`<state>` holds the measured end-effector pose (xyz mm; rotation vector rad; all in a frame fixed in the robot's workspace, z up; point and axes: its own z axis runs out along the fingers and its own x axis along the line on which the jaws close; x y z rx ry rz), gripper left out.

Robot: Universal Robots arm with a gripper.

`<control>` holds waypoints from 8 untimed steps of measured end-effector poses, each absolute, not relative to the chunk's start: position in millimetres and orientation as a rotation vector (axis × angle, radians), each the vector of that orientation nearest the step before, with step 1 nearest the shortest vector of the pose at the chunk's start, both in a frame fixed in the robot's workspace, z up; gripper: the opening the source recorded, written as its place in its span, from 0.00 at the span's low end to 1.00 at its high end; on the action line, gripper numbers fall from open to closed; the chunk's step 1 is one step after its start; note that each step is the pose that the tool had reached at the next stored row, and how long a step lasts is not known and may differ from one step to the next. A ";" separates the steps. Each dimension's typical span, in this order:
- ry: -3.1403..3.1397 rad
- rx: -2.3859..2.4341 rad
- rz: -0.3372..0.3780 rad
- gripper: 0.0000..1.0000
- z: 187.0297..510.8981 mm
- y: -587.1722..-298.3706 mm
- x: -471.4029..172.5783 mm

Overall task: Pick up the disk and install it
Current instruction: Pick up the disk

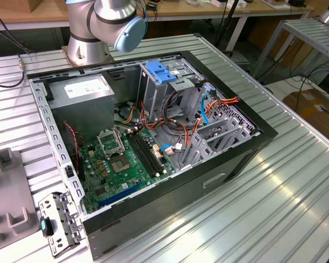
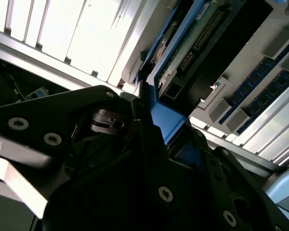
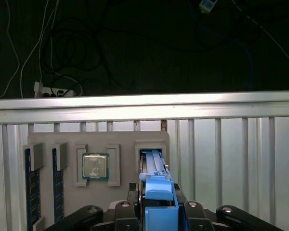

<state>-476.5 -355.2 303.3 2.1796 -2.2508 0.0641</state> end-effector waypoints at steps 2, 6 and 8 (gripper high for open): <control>-2.251 2.180 0.064 0.37 308.7 -355.2 -476.5; -2.251 2.180 0.064 0.37 315.9 -355.2 -476.5; -2.251 2.180 0.064 0.37 322.8 -355.2 -476.5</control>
